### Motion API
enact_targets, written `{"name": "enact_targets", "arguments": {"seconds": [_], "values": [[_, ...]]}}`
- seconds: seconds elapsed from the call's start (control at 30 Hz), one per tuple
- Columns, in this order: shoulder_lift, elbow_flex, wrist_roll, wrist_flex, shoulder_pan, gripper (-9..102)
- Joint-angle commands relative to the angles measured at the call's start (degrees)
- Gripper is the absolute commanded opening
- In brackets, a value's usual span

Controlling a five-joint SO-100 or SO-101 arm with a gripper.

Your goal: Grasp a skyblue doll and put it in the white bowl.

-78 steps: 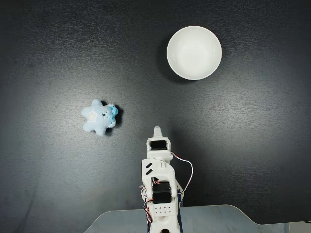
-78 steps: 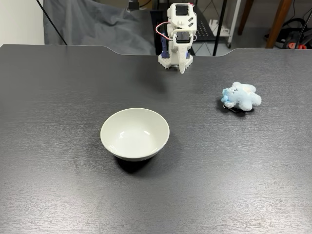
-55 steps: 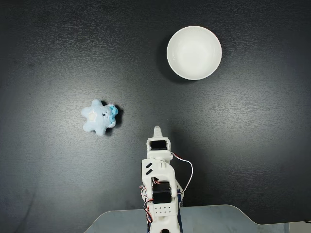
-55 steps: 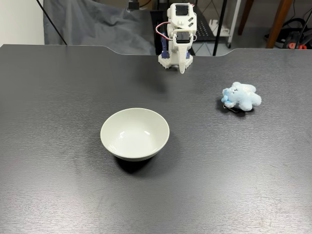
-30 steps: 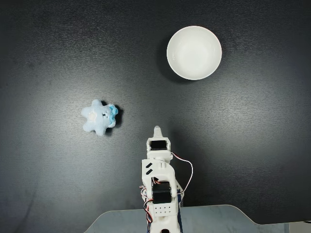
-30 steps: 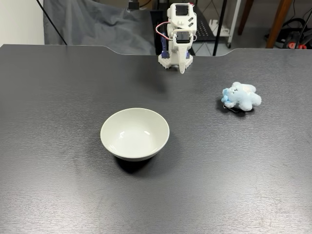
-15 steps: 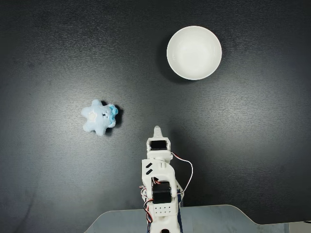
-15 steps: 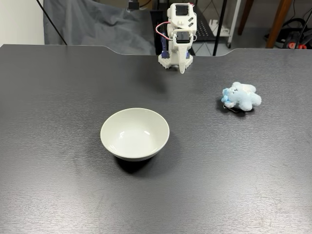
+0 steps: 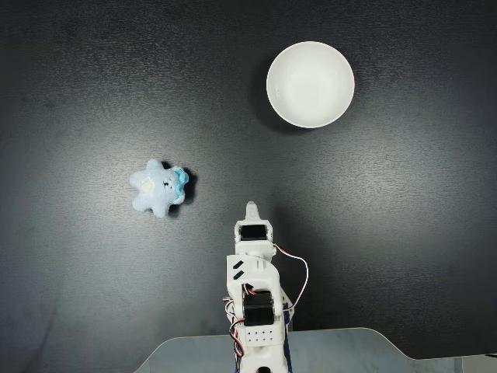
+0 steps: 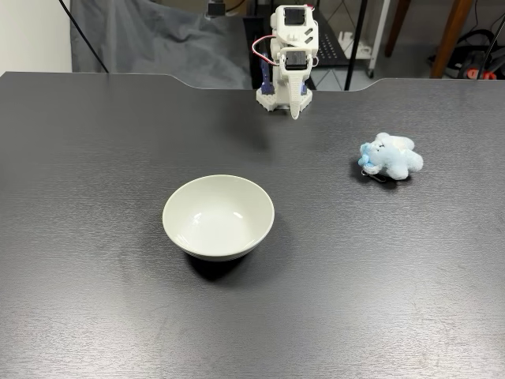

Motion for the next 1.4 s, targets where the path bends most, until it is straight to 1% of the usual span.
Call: {"name": "enact_targets", "arguments": {"seconds": [0.0,0.67,0.77,0.93,1.03,1.17,1.23,1.3,1.37], "values": [[0.0,-0.4,0.3,-1.1,0.2,-1],[0.1,-0.4,0.4,-2.0,0.0,-1],[0.1,-1.3,0.0,-6.9,0.0,-1],[0.1,-4.5,-0.1,-20.7,-0.2,-1],[0.0,-7.8,-0.1,-24.1,-0.3,-1],[0.0,-14.9,-0.1,-23.8,-0.3,-1],[0.0,-18.6,-0.1,-22.0,-0.4,-1],[0.0,-22.6,-0.1,-17.3,-1.1,0],[0.0,-26.9,0.1,-10.0,-3.1,0]]}}
